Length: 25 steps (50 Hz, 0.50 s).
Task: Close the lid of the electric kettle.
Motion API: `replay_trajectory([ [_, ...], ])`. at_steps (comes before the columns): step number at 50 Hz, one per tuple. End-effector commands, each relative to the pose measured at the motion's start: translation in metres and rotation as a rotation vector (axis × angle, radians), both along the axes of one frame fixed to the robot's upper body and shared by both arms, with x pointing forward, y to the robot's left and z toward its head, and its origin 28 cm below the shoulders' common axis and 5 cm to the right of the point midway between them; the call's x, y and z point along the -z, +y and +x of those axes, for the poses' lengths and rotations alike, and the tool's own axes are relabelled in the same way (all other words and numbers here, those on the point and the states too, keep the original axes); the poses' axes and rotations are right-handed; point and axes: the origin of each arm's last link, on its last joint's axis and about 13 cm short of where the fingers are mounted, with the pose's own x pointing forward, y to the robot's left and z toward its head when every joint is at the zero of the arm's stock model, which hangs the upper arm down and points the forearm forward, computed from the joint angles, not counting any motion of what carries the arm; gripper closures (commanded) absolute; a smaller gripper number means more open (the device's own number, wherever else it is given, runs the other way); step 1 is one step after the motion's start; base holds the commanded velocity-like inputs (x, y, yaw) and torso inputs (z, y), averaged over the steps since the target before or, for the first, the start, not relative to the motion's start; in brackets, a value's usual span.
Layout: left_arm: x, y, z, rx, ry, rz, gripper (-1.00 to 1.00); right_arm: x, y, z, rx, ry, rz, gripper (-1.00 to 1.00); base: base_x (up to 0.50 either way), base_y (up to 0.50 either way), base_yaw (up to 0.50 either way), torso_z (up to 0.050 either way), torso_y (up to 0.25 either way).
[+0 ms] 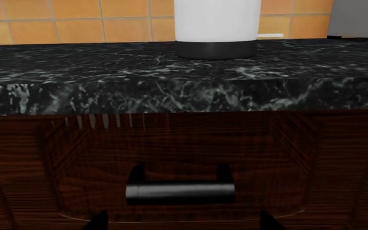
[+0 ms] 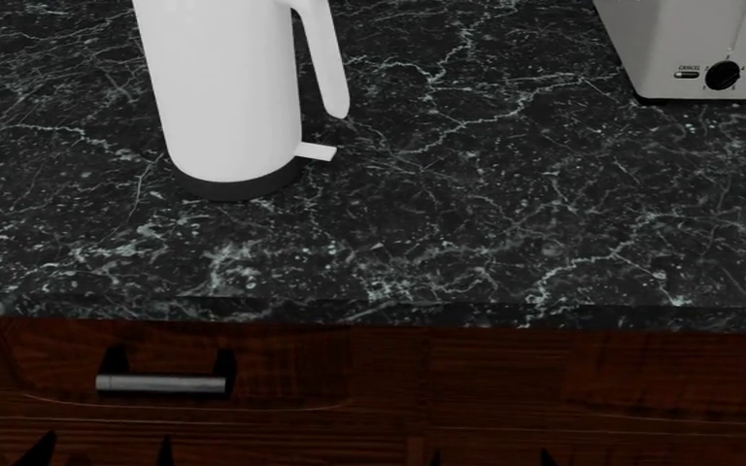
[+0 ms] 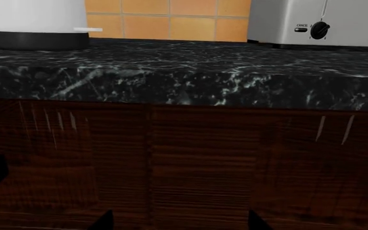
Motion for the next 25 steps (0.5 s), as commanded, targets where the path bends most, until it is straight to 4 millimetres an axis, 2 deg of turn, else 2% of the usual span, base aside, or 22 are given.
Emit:
replay_trajectory([
  [1,0.0003,0.0,0.0001,0.001,0.002,0.001,-1.0,0.0005,-0.0001,0.0013,0.008,0.013,-0.007,-1.0,0.0,0.0,0.0,0.0,0.0],
  [5,0.0004,0.0002,-0.0002,0.001,0.003,0.0,-1.0,-0.0005,0.0002,0.0022,0.008,0.011,-0.023,-1.0,0.0,0.17,0.0,0.0,0.0],
  [21,0.0014,-0.0001,-0.0018,0.003,0.008,0.001,-1.0,0.0005,0.0007,0.0011,0.007,0.019,-0.011,-1.0,0.05,0.5,0.0,0.0,0.0],
  [25,0.0008,-0.0003,-0.0021,0.003,0.007,0.0,-1.0,0.0008,0.0004,0.0008,0.012,0.026,-0.007,-1.0,0.0,0.0,0.0,0.0,0.0],
])
